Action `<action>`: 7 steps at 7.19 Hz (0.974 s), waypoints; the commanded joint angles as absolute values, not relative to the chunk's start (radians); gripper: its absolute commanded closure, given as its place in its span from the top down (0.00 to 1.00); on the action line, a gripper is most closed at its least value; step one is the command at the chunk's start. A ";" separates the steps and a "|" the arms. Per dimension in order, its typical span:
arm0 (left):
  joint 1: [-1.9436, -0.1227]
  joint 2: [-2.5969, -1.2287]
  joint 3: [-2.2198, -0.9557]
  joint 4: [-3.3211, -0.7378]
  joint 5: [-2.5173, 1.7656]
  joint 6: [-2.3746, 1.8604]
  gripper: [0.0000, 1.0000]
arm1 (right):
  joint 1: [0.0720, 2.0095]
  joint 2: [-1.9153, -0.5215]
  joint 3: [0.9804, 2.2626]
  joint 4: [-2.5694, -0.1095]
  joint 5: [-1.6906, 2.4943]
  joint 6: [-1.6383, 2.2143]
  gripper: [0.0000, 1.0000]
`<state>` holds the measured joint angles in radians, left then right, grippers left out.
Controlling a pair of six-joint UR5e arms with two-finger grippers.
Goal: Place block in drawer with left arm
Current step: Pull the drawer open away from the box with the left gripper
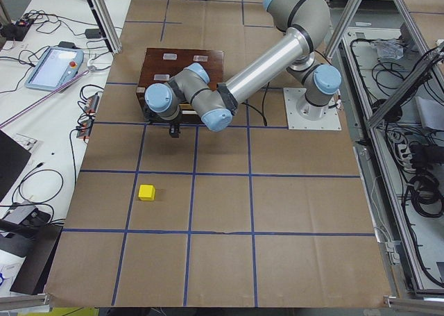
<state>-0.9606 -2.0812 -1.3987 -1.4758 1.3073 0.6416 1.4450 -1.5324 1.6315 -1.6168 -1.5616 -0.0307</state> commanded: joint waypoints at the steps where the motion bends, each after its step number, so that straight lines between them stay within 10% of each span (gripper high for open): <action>1: -0.934 -2.094 -1.388 -1.466 1.310 0.649 0.99 | 1.445 -1.532 1.632 -1.617 -1.562 -0.031 1.00; 7: -0.904 -2.095 -1.382 -1.447 1.353 0.689 0.99 | 1.445 -1.532 1.632 -1.617 -1.562 -0.031 1.00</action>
<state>-0.9179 -2.0944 -1.3835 -1.4496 1.3459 0.6715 1.4450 -1.5324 1.6322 -1.6168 -1.5616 -0.0307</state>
